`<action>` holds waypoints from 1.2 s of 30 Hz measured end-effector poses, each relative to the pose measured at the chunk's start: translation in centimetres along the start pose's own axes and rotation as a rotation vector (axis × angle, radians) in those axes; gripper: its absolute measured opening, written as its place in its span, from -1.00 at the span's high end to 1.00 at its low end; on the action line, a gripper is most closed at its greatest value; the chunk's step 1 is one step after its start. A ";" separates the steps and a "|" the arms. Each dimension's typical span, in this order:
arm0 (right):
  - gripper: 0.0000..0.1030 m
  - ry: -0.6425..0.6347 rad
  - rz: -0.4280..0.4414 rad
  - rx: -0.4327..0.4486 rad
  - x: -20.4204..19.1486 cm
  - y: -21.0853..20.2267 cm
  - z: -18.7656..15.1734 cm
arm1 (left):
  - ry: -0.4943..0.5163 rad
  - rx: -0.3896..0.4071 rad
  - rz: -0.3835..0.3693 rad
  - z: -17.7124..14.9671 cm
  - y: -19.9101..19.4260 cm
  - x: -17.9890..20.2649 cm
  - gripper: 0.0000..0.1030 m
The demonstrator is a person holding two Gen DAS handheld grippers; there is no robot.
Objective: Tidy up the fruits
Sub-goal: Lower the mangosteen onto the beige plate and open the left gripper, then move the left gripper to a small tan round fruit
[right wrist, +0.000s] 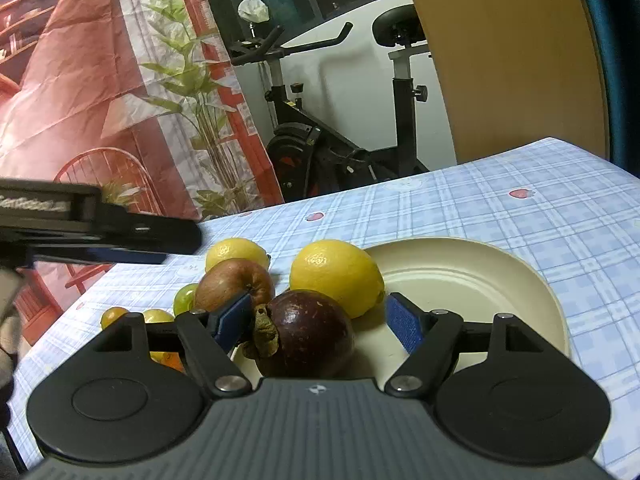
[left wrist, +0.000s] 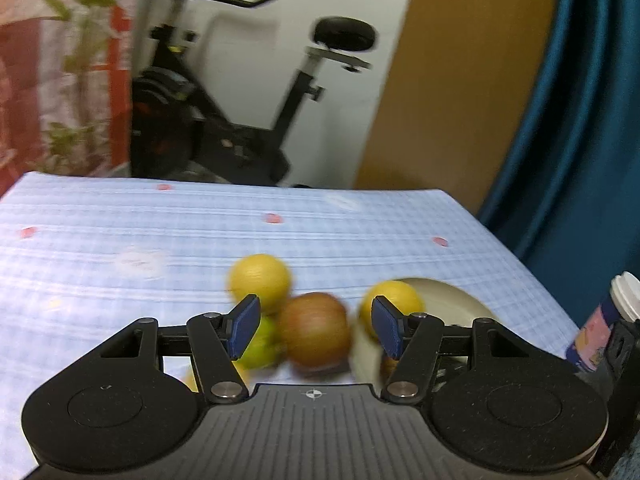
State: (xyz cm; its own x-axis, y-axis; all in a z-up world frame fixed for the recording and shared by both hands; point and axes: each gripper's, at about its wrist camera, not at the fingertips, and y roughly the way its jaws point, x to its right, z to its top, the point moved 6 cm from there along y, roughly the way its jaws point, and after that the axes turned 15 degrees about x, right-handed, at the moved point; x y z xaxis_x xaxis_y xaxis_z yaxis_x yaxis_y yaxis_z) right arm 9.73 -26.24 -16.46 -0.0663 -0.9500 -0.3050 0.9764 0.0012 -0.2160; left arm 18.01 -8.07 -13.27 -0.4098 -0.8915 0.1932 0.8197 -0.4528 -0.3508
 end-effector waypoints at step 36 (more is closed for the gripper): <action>0.55 -0.354 0.295 -0.215 -12.0 -1.7 -5.6 | -0.137 0.034 0.118 -3.7 -6.4 -8.1 -0.42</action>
State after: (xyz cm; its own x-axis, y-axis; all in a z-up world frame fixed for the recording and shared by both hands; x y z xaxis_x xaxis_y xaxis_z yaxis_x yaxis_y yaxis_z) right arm 7.70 -13.05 -17.60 0.3163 -0.9469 -0.0569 0.8760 0.3146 -0.3656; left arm 14.56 2.03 -16.02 -0.2534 -0.9272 0.2758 0.8728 -0.3421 -0.3481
